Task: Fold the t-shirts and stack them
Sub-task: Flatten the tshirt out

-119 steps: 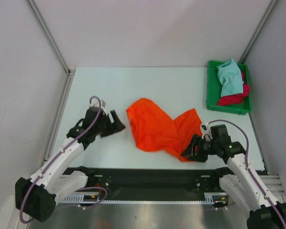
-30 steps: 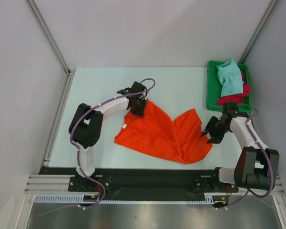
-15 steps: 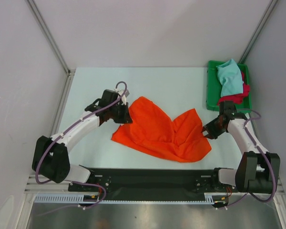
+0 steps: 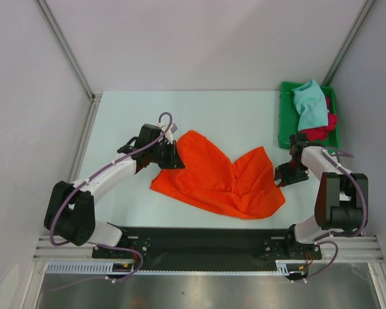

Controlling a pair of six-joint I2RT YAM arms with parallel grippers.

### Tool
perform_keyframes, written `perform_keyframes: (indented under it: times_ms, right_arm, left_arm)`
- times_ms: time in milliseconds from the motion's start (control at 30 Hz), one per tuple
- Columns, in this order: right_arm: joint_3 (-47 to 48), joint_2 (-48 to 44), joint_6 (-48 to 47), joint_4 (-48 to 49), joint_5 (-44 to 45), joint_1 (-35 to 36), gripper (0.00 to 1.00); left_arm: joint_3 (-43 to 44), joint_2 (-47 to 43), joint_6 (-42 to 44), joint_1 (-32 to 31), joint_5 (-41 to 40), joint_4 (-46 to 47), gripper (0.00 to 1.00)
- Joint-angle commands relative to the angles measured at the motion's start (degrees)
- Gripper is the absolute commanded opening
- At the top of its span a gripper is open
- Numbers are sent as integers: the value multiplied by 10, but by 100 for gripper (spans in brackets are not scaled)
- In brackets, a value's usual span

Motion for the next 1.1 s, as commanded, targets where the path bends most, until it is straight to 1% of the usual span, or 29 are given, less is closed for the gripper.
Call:
perform_keyframes:
  times_ms: [0,300,333,400,533,600,633,667,733,767,867,900,1000,1033,1067]
  right_arm:
    - [20,18,31,-18,33,11,38]
    - [20,49,53,-14,36,27,36]
    - [16,52,56,-15,35,27,32]
    - [10,58,65,-18,32,27,28]
    - [4,60,70,-18,28,27,27]
    - [1,55,69,-20,35,27,24]
    - [-2,48,68,-21,39,27,21]
    - [-5,46,66,-19,39,27,10]
    - [-9,41,61,-20,39,27,1]
    - [-7,32,59,-21,40,27,0]
    - [19,0,49,-39,53,27,0]
    - [40,-8,52,-41,56,45,0]
    - [78,-22,53,-4,42,60,0]
    - [118,-20,52,1,44,73,0]
    - [137,-15,49,1,44,75,0]
  left_arm:
    - [1,-20,13,-2,6,15,0]
    - [20,-29,37,0,-2,-15,0]
    - [23,-27,41,0,-3,-21,0]
    - [32,-26,44,3,1,-25,0]
    - [46,-24,49,7,9,-33,0]
    - [49,-23,49,8,8,-36,0]
    - [49,-24,49,8,8,-36,0]
    - [49,-24,50,8,11,-36,0]
    - [51,-26,51,8,10,-40,0]
    - [55,-27,51,8,9,-47,0]
    - [66,-42,49,13,-1,-57,0]
    - [76,-47,46,16,-21,-62,0]
    - [108,-66,31,27,-60,-76,0]
    - [119,-71,27,31,-80,-80,0]
    - [130,-80,25,39,-88,-86,0]
